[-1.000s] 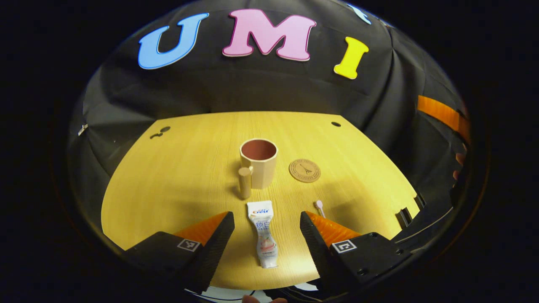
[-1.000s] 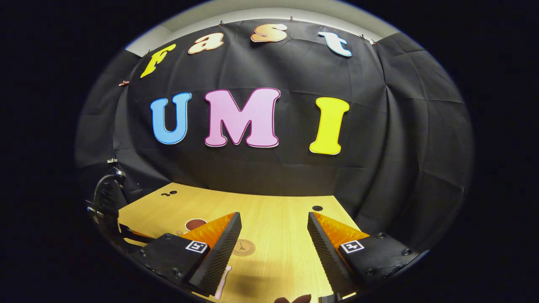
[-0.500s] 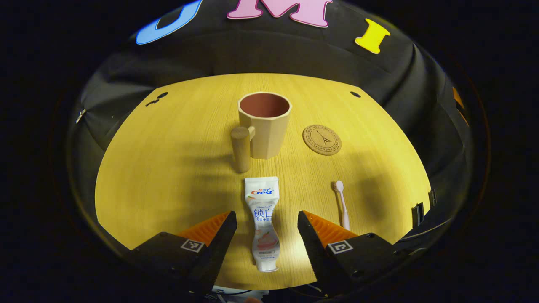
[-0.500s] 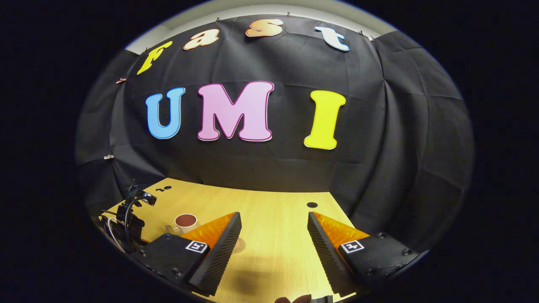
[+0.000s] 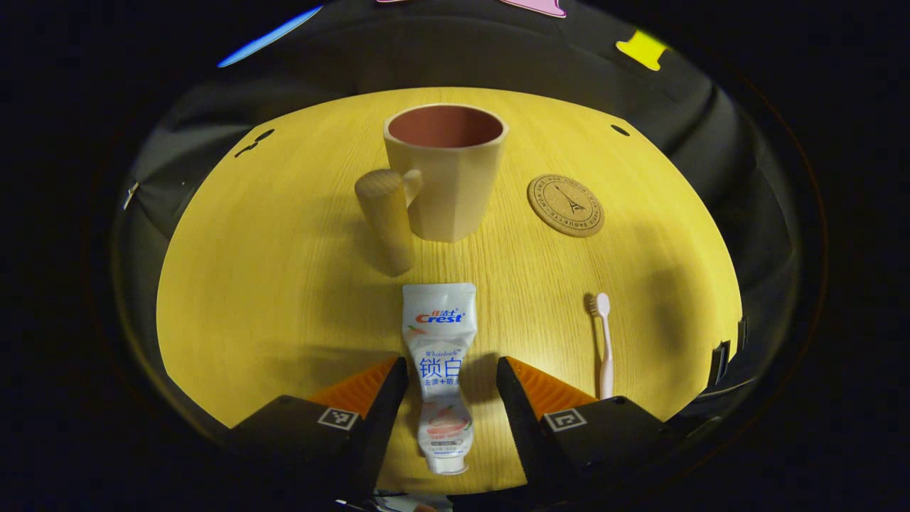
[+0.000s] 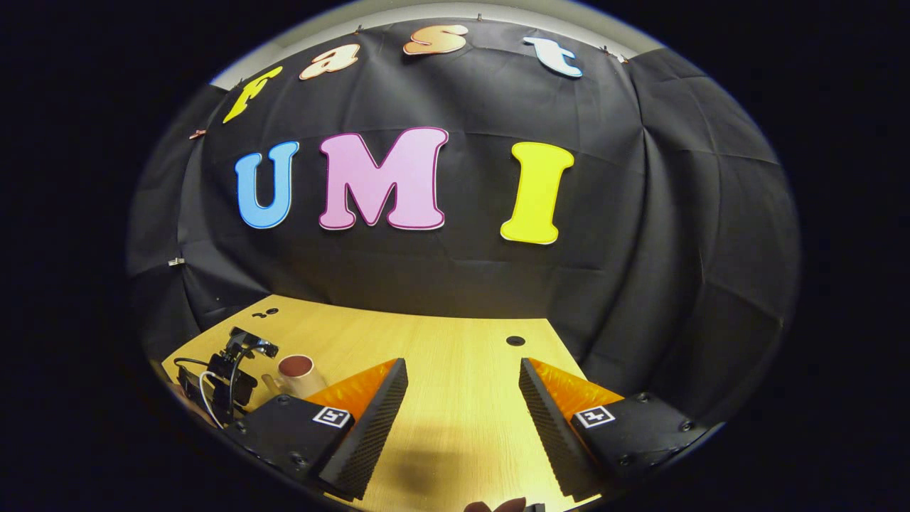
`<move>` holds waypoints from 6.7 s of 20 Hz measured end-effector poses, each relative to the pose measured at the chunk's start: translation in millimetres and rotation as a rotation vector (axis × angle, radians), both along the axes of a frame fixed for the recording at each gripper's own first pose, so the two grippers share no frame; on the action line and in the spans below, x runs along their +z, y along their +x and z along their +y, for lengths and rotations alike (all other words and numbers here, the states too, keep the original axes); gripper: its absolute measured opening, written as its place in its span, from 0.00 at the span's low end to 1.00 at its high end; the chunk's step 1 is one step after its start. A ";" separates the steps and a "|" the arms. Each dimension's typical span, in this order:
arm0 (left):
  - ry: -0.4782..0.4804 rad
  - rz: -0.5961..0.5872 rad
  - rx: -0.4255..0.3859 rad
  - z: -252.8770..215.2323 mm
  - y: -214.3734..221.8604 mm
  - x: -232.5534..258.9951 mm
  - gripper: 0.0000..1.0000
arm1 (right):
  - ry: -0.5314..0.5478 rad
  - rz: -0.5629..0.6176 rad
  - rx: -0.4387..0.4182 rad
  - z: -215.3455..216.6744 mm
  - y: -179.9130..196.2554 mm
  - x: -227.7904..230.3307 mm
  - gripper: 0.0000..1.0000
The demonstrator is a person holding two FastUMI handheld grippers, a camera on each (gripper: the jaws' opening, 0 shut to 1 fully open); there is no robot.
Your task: Put the toothbrush and toothpaste on the desktop into the cup, then pick up the cup and place it on the coaster on the desktop.
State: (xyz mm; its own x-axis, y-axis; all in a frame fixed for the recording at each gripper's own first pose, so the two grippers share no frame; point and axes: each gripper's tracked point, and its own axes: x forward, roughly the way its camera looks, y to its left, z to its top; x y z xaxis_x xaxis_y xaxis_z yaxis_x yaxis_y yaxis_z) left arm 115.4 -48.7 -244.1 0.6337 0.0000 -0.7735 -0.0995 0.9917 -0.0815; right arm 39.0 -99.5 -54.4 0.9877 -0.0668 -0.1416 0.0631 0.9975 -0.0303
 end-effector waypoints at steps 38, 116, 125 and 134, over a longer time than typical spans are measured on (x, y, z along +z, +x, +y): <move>-0.040 -0.361 -0.129 105.4 -109.0 102.3 0.21 | 0.042 0.726 0.082 177.1 -44.6 -231.5 0.83; -0.146 -0.652 -0.223 39.5 129.0 172.6 0.64 | 0.606 0.384 0.113 114.7 -79.1 -127.6 0.05; -0.163 -0.673 -0.097 84.7 38.9 195.9 0.71 | 0.653 0.286 0.302 167.8 -11.8 -70.9 0.05; -0.208 -0.619 0.035 109.5 -62.1 190.4 0.71 | 0.760 0.129 0.458 224.4 104.1 -12.9 0.05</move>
